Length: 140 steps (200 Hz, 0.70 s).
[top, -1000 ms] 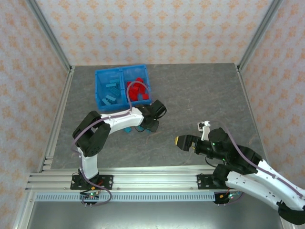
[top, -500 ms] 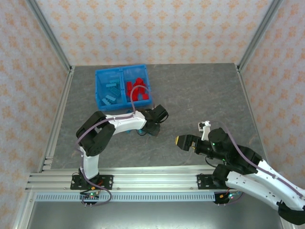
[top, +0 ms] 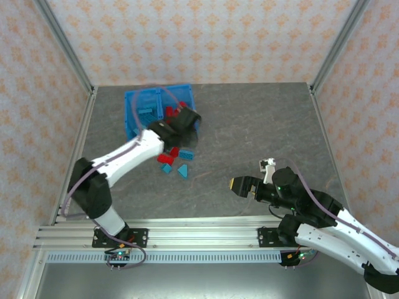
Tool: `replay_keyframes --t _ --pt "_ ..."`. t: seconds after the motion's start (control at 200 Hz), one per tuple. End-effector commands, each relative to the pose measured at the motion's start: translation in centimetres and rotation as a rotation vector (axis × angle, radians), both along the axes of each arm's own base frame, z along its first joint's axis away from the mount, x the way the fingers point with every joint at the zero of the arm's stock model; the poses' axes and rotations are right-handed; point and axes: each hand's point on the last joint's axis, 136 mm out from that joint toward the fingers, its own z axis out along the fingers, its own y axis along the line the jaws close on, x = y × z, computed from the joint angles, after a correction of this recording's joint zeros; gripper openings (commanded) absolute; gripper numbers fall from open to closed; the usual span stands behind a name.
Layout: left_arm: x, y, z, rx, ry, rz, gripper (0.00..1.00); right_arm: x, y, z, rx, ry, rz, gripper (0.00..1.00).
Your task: Sort the legos into containers by color
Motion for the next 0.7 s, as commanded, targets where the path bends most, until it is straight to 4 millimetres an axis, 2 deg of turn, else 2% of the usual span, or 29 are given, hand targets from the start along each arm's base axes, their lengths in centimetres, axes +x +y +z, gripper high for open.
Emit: replay_keyframes --t 0.0,0.08,0.14,0.26,0.33,0.35,0.41,0.46,0.546,0.696 --pt "2.2 8.2 2.3 0.082 -0.03 0.2 0.25 0.1 -0.2 0.4 -0.005 -0.015 -0.004 0.99" --pt "4.4 11.5 3.2 0.08 -0.044 0.279 0.25 0.0 -0.2 0.0 -0.013 -0.011 -0.002 0.99" --pt "6.0 13.5 3.0 0.078 -0.033 0.332 0.25 0.0 -0.2 -0.1 -0.015 -0.011 0.001 0.99" --pt "9.3 16.7 1.2 0.04 0.01 0.418 0.26 0.0 -0.1 0.2 -0.013 -0.022 0.004 0.99" --pt "11.0 17.9 0.0 0.037 0.044 0.452 0.26 0.1 -0.2 0.3 -0.019 -0.028 0.005 0.99" --pt "11.5 18.1 -1.4 0.048 0.075 0.456 0.27 0.1 -0.2 0.3 -0.021 -0.029 0.005 0.99" --pt "12.6 18.9 -2.3 0.082 0.094 0.483 0.29 0.0 -0.3 0.4 -0.024 -0.032 0.006 0.99" --pt "13.4 19.5 -2.5 0.12 0.091 0.503 0.33 0.0 -0.4 0.3 -0.03 -0.03 0.006 0.99" --pt "14.1 20.5 -2.8 0.179 0.087 0.541 0.46 0.2 -0.6 0.1 -0.043 -0.029 -0.007 0.99" --pt "14.3 21.5 -2.8 0.239 0.075 0.581 0.55 0.3 -0.3 -0.1 -0.043 -0.021 -0.001 0.99"
